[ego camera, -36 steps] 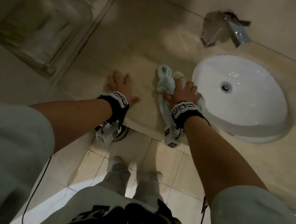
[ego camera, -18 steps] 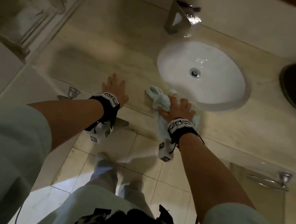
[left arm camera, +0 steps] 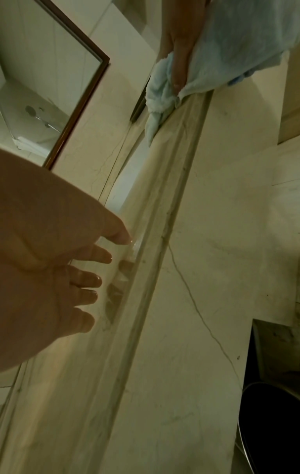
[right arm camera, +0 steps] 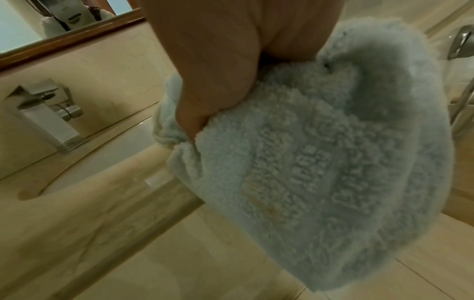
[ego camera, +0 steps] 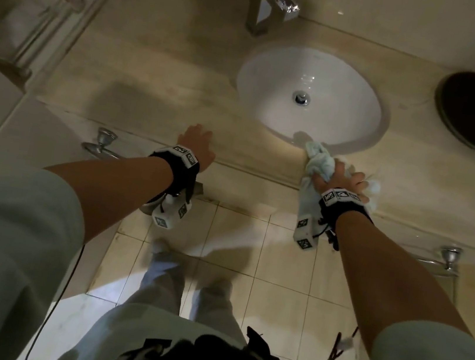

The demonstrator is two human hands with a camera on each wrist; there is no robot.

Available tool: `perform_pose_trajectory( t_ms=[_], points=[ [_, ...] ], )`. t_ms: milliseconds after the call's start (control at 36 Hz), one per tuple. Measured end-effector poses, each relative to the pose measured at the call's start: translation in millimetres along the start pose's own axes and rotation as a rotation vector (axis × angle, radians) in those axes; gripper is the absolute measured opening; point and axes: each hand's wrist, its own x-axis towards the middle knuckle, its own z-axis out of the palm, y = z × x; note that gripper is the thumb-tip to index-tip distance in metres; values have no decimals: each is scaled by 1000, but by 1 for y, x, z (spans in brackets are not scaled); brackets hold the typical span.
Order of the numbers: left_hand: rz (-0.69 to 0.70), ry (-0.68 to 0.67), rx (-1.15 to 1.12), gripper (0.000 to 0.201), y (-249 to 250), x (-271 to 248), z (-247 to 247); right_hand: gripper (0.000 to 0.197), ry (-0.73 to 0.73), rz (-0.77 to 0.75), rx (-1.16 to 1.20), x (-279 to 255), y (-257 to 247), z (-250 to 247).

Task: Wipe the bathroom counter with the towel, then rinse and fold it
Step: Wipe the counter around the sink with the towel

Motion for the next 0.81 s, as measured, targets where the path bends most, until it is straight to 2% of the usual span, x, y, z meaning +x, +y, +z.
perform_pose_trajectory(
  t_ms=[167, 417, 556, 667, 750, 806],
  points=[
    [-36, 19, -8, 64, -32, 4, -11, 70, 22, -57, -10, -11, -48, 11],
    [-195, 73, -57, 63, -119, 10, -41, 70, -42, -206, -34, -46, -174, 40],
    [-267, 151, -85, 48, -179, 22, -56, 71, -74, -449, -158, -70, -242, 64],
    [-322, 144, -103, 50, -221, 31, -64, 68, -96, -595, -172, -94, -298, 85],
    [-332, 186, -168, 47, -244, 39, -68, 67, -103, -615, -159, -102, -329, 92],
    [-321, 194, -212, 52, -253, 44, -69, 69, -110, -593, -164, -100, -340, 93]
  ],
)
